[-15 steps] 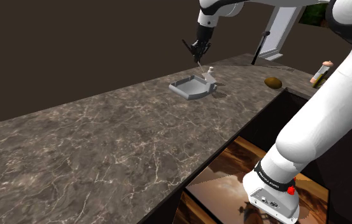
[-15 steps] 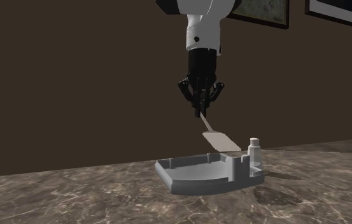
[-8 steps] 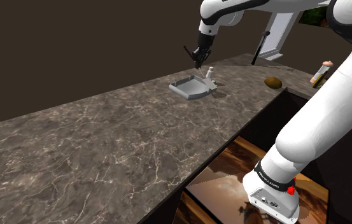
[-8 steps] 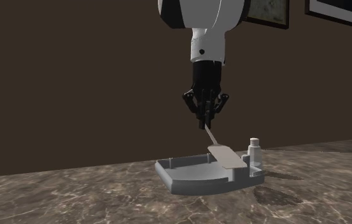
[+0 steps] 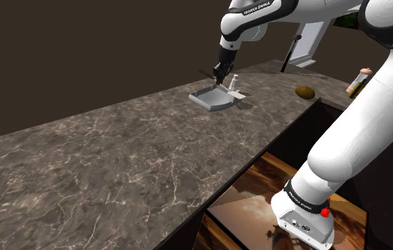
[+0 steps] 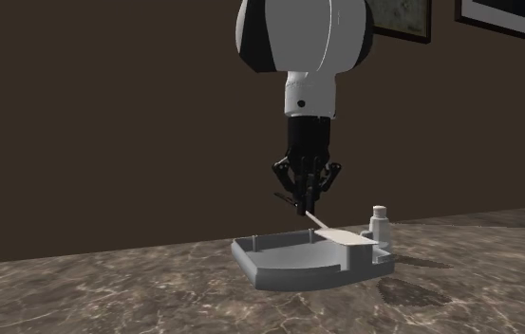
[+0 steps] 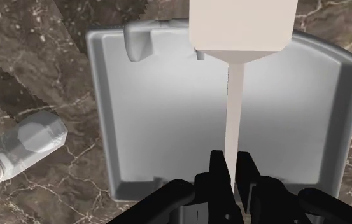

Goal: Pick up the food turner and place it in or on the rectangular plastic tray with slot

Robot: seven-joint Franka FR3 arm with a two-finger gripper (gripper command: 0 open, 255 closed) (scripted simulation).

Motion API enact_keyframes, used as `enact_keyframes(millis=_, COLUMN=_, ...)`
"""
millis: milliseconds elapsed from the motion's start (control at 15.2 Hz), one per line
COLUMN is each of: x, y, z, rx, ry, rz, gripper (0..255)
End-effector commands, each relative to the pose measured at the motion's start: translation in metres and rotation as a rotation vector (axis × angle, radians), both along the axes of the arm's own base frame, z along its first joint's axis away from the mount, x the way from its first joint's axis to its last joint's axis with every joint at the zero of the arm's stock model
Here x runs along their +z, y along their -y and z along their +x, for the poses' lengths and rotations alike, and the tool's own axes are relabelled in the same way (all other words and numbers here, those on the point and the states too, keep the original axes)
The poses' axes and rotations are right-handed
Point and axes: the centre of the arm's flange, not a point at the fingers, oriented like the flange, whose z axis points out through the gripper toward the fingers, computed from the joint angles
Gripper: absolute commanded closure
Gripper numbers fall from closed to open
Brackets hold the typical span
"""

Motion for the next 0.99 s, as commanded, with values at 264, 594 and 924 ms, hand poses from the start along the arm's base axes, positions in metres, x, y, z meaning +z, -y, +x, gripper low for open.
enact_keyframes(millis=264, x=-0.01, y=-0.001, z=-0.001, rx=0.0, ry=0.0, rz=0.0, gripper=255)
enact_keyframes(millis=594, x=-0.01, y=-0.001, z=-0.001, rx=0.0, ry=0.0, rz=0.0, gripper=0)
enact_keyframes(millis=924, x=0.003, y=-0.001, z=-0.002, rx=0.0, ry=0.0, rz=0.0, gripper=0)
